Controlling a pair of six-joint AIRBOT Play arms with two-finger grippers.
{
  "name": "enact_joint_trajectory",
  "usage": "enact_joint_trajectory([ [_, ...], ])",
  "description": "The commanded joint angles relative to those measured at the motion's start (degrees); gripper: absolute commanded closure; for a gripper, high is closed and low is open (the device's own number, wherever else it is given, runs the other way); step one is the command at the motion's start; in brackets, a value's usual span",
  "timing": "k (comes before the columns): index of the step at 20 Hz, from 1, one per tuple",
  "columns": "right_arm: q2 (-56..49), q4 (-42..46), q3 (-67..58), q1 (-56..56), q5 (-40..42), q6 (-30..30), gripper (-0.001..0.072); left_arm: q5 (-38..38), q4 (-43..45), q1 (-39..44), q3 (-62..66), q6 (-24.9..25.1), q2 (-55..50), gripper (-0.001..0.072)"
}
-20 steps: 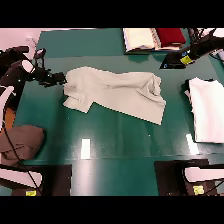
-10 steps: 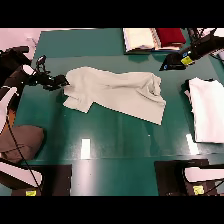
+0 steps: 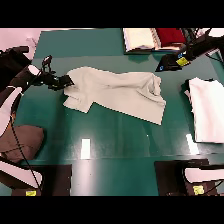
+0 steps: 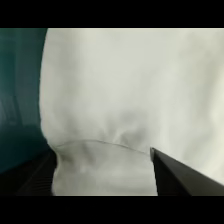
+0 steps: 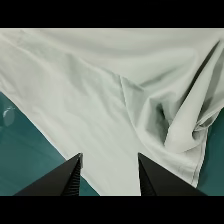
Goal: Fold the shirts.
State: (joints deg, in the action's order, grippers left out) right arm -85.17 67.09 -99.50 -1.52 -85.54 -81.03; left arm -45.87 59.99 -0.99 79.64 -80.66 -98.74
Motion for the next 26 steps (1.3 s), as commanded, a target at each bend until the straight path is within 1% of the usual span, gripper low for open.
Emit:
enact_joint_trajectory([
  [1, 0.04, -0.04, -0.04, -0.28, -0.31, -0.52, 0.0305, -0.09, -0.02, 0.31, -0.02, -0.04, -0.50, 0.0288],
  [2, 0.04, -0.02, -0.04, -0.28, -0.52, -0.55, 0.0305, 0.13, 0.00, 0.31, -0.02, -0.02, -0.61, 0.0456],
  [3, 0.04, -0.02, -0.04, -0.28, -0.79, -0.55, 0.0305, 0.79, -0.04, 0.28, 0.04, 0.02, -0.59, 0.0685],
  [4, 0.04, 0.11, -0.04, -0.13, -1.55, -0.52, 0.0305, 0.31, -0.02, 0.07, 0.66, 0.07, -0.59, 0.0682],
  [6, 0.07, 0.50, 0.17, 1.09, -4.00, -0.52, 0.0305, -2.97, 0.72, -0.85, 2.73, 0.15, 0.44, 0.0683],
  [8, 2.56, 0.50, 5.27, 3.41, -4.11, -0.52, 0.0305, -5.07, 4.50, -1.55, 3.43, 0.20, 3.76, 0.0683],
  [10, 6.71, 0.50, 14.88, 6.40, -2.19, -0.52, 0.0305, -6.32, 10.12, -1.55, 3.45, 0.22, 7.98, 0.0683],
  [11, 9.29, 0.50, 21.29, 8.24, -0.63, -0.55, 0.0305, -6.95, 10.99, -1.55, 3.45, 0.92, 9.86, 0.0683],
  [12, 11.54, 0.44, 27.56, 10.10, 1.05, -0.61, 0.0305, -7.54, 10.97, -1.55, 3.45, 1.97, 11.15, 0.0683],
  [14, 15.80, 0.33, 40.79, 13.57, 5.03, -2.56, 0.0300, -8.85, 10.58, -1.53, 3.41, 2.27, 12.81, 0.0682],
  [15, 17.14, -0.17, 46.27, 14.91, 6.40, -2.60, 0.0300, -9.38, 9.77, -1.53, 3.43, 2.29, 12.85, 0.0683],
  [17, 18.47, -4.15, 55.89, 16.15, 8.90, -2.51, 0.0300, -10.25, 8.83, -1.53, 3.39, 2.27, 12.68, 0.0682],
  [19, 18.97, -9.07, 62.36, 15.26, 13.57, -2.25, 0.0300, -10.23, 8.28, -1.49, 3.39, 2.19, 12.68, 0.0683],
  [23, 18.75, -15.80, 65.90, 8.76, 24.17, -2.25, 0.0301, -11.02, 8.17, -1.49, 3.39, 2.12, 12.68, 0.0683],
  [26, 15.89, -16.57, 62.88, 3.26, 26.62, -2.54, 0.0304, -11.28, 8.17, -1.49, 3.39, 2.10, 12.68, 0.0683],
])
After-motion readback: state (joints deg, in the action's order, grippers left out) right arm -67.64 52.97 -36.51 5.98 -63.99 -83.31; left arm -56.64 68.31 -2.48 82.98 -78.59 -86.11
